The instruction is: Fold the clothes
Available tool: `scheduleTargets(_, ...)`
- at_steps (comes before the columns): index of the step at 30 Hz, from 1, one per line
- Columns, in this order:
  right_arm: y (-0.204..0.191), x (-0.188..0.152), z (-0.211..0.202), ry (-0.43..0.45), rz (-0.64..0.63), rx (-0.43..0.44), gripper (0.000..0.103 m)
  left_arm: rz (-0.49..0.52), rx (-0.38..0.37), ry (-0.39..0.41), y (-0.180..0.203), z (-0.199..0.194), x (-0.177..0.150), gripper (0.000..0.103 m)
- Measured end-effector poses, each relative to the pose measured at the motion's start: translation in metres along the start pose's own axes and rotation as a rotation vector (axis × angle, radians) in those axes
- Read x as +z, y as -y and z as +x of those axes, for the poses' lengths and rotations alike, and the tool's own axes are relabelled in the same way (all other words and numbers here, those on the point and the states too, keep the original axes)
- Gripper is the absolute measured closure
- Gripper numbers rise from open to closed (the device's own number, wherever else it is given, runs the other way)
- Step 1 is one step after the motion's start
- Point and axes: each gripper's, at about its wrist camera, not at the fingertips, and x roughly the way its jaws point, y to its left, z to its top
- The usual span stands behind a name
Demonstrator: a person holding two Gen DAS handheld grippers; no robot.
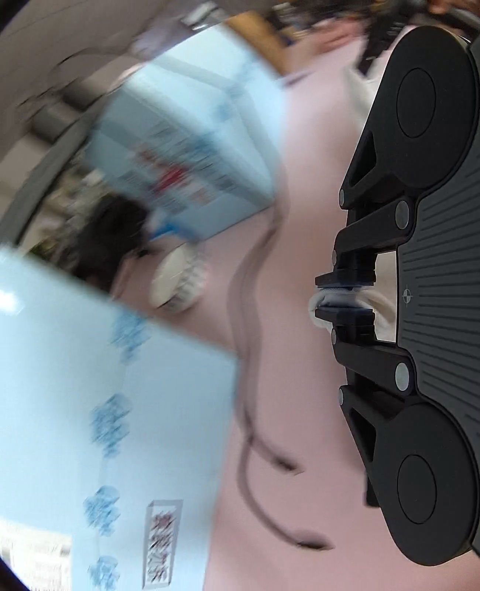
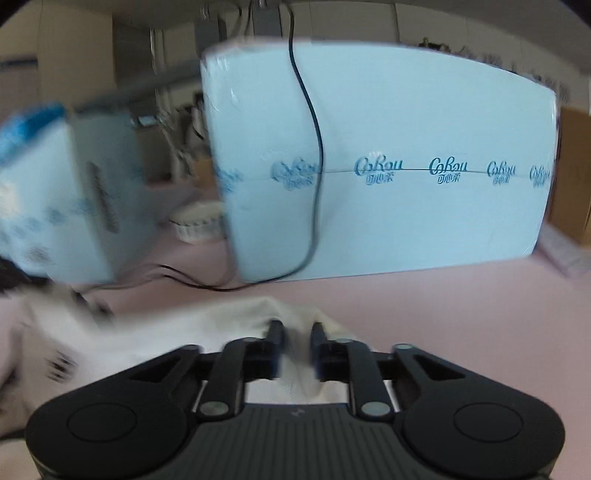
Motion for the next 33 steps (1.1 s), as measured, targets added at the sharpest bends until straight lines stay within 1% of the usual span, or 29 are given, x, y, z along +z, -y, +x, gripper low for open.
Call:
scheduleTargets(1,-0.006,-0.003,0.009,-0.003,-0.048,-0.050,0.046,-0.070,0.057,0.025,-0.009,0.015,0.005,0.074)
scheduleTargets(2,-0.011,-0.006,0.018,-0.005,-0.096,-0.101,0.046,-0.104,0.088,0.028,-0.014,0.021,0.007,0.063)
scheduleTargets(3,-0.010,-0.009,0.015,0.006,-0.100,-0.125,0.045,-0.174,0.144,0.021,-0.027,0.030,0.010,0.061)
scheduleTargets(4,-0.004,-0.010,0.008,0.023,-0.066,-0.112,0.041,-0.231,0.149,0.013,-0.040,0.028,0.011,0.061)
scheduleTargets(5,0.006,-0.010,-0.002,0.040,-0.008,-0.076,0.028,-0.238,0.111,0.005,-0.048,0.019,0.011,0.059)
scheduleTargets(6,0.018,-0.010,-0.012,0.056,0.053,-0.037,0.013,-0.244,0.073,-0.003,-0.057,0.010,0.011,0.054)
scheduleTargets(7,0.037,-0.011,-0.028,0.071,0.159,0.026,0.008,-0.230,0.055,-0.006,-0.062,-0.003,0.010,0.049)
scheduleTargets(8,0.051,-0.013,-0.040,0.055,0.232,0.080,0.007,-0.212,0.044,-0.013,-0.067,-0.020,0.007,0.041)
scheduleTargets(10,0.078,-0.018,-0.062,0.016,0.366,0.185,0.007,-0.201,0.017,-0.037,-0.075,-0.048,-0.003,0.038)
scheduleTargets(13,0.101,-0.041,-0.095,-0.047,0.484,0.284,0.007,-0.191,-0.044,-0.092,-0.088,-0.099,-0.028,0.034)
scheduleTargets(14,0.105,-0.051,-0.108,-0.060,0.501,0.308,0.007,-0.171,-0.059,-0.118,-0.090,-0.113,-0.040,0.031)
scheduleTargets(15,0.107,-0.055,-0.114,-0.080,0.512,0.312,0.007,-0.151,-0.075,-0.144,-0.091,-0.126,-0.051,0.030)
scheduleTargets(16,0.107,-0.062,-0.123,-0.081,0.482,0.320,0.007,-0.132,-0.089,-0.169,-0.093,-0.140,-0.063,0.029)
scheduleTargets(17,0.107,-0.070,-0.132,-0.080,0.447,0.329,0.007,-0.119,-0.095,-0.179,-0.095,-0.147,-0.068,0.028)
scheduleTargets(19,0.106,-0.086,-0.151,-0.076,0.376,0.346,0.007,-0.064,-0.122,-0.240,-0.098,-0.172,-0.098,0.027)
scheduleTargets(20,0.103,-0.087,-0.149,-0.088,0.376,0.370,0.007,-0.058,-0.132,-0.254,-0.099,-0.175,-0.102,0.027)
scheduleTargets(22,0.097,-0.086,-0.143,-0.114,0.386,0.422,0.007,-0.058,-0.189,-0.292,-0.105,-0.183,-0.123,0.027)
scheduleTargets(23,0.093,-0.085,-0.140,-0.128,0.390,0.448,0.007,-0.061,-0.197,-0.300,-0.106,-0.181,-0.125,0.027)
scheduleTargets(25,0.086,-0.084,-0.134,-0.154,0.400,0.500,0.010,-0.062,-0.239,-0.350,-0.102,-0.173,-0.135,0.027)
scheduleTargets(27,0.080,-0.083,-0.128,-0.181,0.409,0.552,0.017,-0.074,-0.266,-0.389,-0.098,-0.159,-0.142,0.027)
scheduleTargets(28,0.076,-0.083,-0.125,-0.194,0.413,0.578,0.018,-0.079,-0.271,-0.405,-0.095,-0.153,-0.145,0.027)
scheduleTargets(30,0.070,-0.082,-0.119,-0.221,0.422,0.630,0.026,-0.086,-0.282,-0.434,-0.089,-0.142,-0.153,0.027)
scheduleTargets(31,0.066,-0.081,-0.116,-0.234,0.426,0.656,0.026,-0.079,-0.287,-0.415,-0.086,-0.140,-0.152,0.026)
scheduleTargets(33,0.059,-0.080,-0.110,-0.261,0.434,0.708,0.024,-0.082,-0.297,-0.410,-0.081,-0.137,-0.151,0.026)
